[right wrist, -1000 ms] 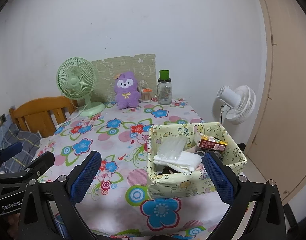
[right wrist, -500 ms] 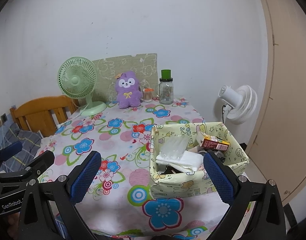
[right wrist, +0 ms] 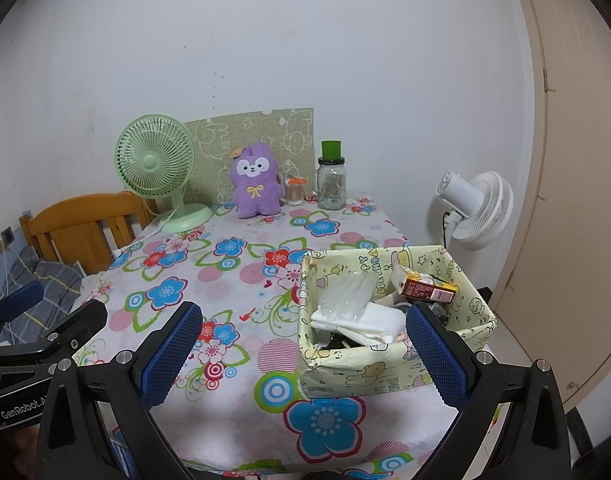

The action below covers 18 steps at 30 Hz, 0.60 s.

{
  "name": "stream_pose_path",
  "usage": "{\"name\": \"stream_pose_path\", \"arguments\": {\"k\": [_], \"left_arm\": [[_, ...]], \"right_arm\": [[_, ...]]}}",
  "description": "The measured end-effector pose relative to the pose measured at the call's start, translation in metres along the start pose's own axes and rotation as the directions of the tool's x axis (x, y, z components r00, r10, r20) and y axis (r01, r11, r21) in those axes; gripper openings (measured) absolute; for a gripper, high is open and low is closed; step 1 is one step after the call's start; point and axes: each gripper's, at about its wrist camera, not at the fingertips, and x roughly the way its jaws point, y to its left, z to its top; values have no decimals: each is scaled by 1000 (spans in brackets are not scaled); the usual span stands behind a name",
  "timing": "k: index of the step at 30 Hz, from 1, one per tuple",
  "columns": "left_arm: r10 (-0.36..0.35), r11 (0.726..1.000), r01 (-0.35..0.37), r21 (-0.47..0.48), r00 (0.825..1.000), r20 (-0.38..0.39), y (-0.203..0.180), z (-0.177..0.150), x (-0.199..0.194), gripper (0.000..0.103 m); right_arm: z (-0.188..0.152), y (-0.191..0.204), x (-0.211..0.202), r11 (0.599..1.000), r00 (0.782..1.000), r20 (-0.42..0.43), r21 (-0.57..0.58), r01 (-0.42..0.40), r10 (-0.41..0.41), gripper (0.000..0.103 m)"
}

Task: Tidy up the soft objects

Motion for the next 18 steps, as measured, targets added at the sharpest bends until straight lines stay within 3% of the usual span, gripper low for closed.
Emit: {"name": "stream_pose_path", "arguments": {"k": [18], "left_arm": [[0,1000,0,1,1000,4,1,0,0,103]], "right_arm": [[0,0,-1,1000,1000,5,-1,-2,2,103]]}}
